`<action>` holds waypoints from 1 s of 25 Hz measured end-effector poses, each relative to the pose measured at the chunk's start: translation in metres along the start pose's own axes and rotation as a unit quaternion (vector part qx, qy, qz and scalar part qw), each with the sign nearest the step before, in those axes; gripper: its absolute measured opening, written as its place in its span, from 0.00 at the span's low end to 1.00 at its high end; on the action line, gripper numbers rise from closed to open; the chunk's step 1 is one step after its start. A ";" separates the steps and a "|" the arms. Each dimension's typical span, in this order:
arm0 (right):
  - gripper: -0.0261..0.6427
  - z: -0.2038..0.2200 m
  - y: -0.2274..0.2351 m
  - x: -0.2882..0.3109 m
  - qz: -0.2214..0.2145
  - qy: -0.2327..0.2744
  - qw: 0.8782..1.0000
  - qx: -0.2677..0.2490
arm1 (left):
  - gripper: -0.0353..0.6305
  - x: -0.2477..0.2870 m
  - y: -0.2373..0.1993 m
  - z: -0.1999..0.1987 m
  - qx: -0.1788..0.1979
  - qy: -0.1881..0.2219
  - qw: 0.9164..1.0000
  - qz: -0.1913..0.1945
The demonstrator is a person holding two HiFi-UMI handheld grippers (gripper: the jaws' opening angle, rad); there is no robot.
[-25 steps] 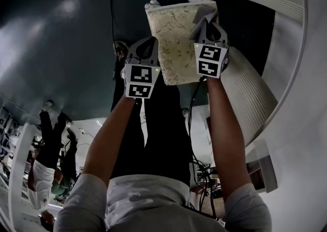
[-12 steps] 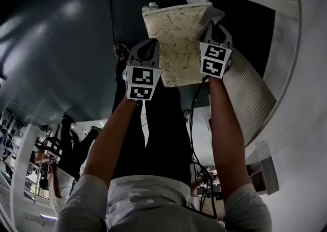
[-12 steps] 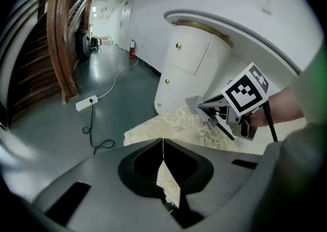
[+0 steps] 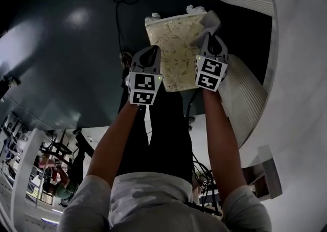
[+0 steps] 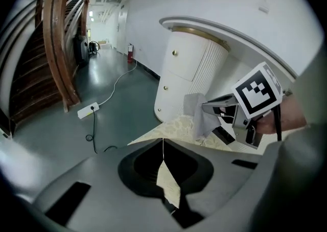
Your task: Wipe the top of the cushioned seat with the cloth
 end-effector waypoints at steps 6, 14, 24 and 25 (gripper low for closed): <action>0.06 0.000 -0.019 -0.034 -0.040 0.019 0.999 0.024 | 0.08 -0.005 0.015 -0.017 0.033 0.000 0.999 0.013; 0.06 -0.053 -0.018 -0.102 -0.038 0.037 0.997 0.049 | 0.08 -0.047 0.027 -0.090 0.076 0.029 0.995 0.054; 0.06 -0.087 -0.028 -0.181 0.112 0.023 0.973 0.200 | 0.08 -0.099 0.021 -0.135 0.172 0.000 0.969 0.178; 0.06 -0.090 -0.031 -0.190 0.124 0.025 0.968 0.215 | 0.08 -0.105 0.020 -0.137 0.186 -0.005 0.964 0.191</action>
Point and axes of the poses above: the fingertips, and each gripper's own axes: x forward along the fingers, y to its right, z out of its underside, the point moved 5 cm from there along -x, backward along the fingers, and after that the axes turned 13 degrees about z, right-handed, at the moved point
